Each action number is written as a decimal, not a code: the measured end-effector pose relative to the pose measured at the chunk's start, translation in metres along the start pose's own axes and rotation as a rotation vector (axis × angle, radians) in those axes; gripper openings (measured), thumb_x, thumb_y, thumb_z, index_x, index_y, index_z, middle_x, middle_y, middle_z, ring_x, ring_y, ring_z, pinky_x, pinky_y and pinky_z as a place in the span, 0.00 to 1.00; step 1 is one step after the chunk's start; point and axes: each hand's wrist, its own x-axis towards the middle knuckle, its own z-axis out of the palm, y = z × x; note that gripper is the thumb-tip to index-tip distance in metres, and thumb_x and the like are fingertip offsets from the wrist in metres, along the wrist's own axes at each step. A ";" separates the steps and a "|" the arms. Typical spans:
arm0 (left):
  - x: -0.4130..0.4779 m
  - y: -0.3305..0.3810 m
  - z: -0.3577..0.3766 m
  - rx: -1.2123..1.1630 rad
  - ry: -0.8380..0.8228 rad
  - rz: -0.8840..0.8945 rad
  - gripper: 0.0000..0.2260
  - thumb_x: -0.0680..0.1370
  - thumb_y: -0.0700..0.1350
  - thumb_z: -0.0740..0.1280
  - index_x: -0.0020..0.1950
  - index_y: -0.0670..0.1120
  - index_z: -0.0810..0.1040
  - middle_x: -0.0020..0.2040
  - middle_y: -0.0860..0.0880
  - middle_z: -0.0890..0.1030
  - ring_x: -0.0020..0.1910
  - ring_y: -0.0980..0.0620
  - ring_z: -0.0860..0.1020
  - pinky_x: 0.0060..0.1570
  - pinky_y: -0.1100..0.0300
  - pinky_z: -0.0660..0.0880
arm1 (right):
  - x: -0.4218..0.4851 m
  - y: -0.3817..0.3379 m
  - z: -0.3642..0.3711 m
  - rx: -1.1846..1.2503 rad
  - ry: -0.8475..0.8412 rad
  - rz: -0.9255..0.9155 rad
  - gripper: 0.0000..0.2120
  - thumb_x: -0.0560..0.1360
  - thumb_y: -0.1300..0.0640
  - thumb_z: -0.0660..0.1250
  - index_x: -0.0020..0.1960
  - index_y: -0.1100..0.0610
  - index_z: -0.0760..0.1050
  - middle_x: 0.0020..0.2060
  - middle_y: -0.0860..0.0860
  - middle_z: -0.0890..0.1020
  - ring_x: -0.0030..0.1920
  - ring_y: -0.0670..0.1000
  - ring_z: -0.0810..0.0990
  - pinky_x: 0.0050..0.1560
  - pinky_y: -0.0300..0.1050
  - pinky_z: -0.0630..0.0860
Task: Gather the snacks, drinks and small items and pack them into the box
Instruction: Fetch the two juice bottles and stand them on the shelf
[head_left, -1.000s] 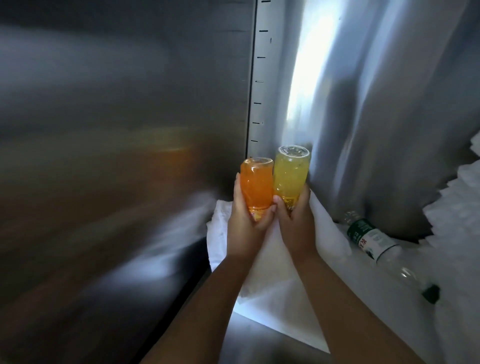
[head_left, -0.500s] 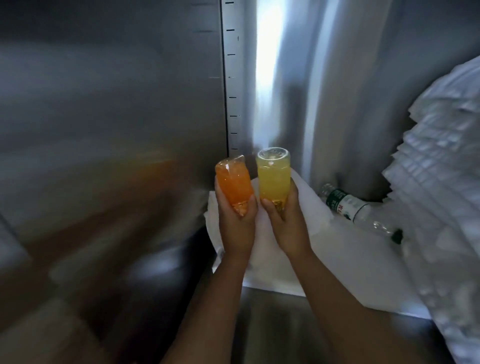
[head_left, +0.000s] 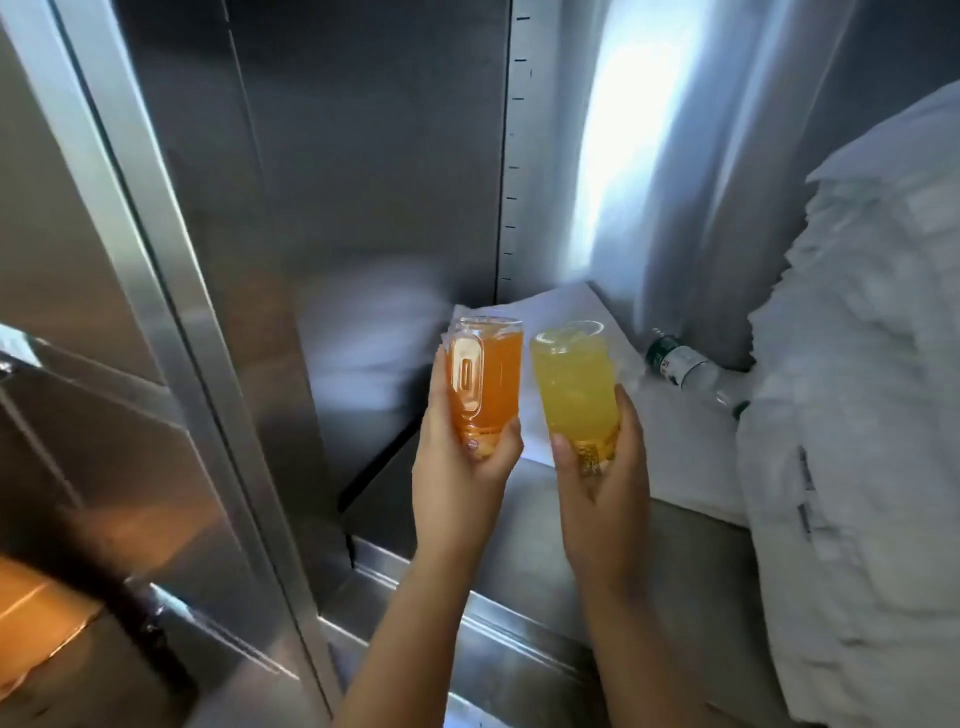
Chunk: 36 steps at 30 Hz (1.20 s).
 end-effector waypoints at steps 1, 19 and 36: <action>-0.015 0.007 -0.006 -0.010 0.016 -0.013 0.36 0.69 0.56 0.68 0.72 0.68 0.53 0.58 0.64 0.75 0.50 0.66 0.77 0.43 0.74 0.72 | -0.013 -0.010 -0.008 0.022 -0.006 -0.005 0.32 0.72 0.34 0.60 0.72 0.44 0.58 0.65 0.32 0.66 0.62 0.33 0.68 0.56 0.29 0.70; -0.150 0.087 -0.255 0.188 0.505 -0.039 0.36 0.70 0.57 0.70 0.72 0.69 0.53 0.64 0.67 0.71 0.57 0.62 0.76 0.54 0.49 0.77 | -0.188 -0.213 0.047 0.536 -0.453 -0.044 0.31 0.73 0.35 0.61 0.71 0.49 0.62 0.61 0.47 0.76 0.58 0.44 0.77 0.52 0.45 0.78; -0.286 0.121 -0.564 0.483 0.801 -0.218 0.35 0.71 0.56 0.69 0.71 0.69 0.52 0.62 0.65 0.72 0.55 0.62 0.77 0.52 0.48 0.78 | -0.438 -0.429 0.135 0.852 -0.792 -0.004 0.28 0.76 0.40 0.62 0.71 0.50 0.62 0.62 0.42 0.73 0.60 0.35 0.72 0.51 0.25 0.70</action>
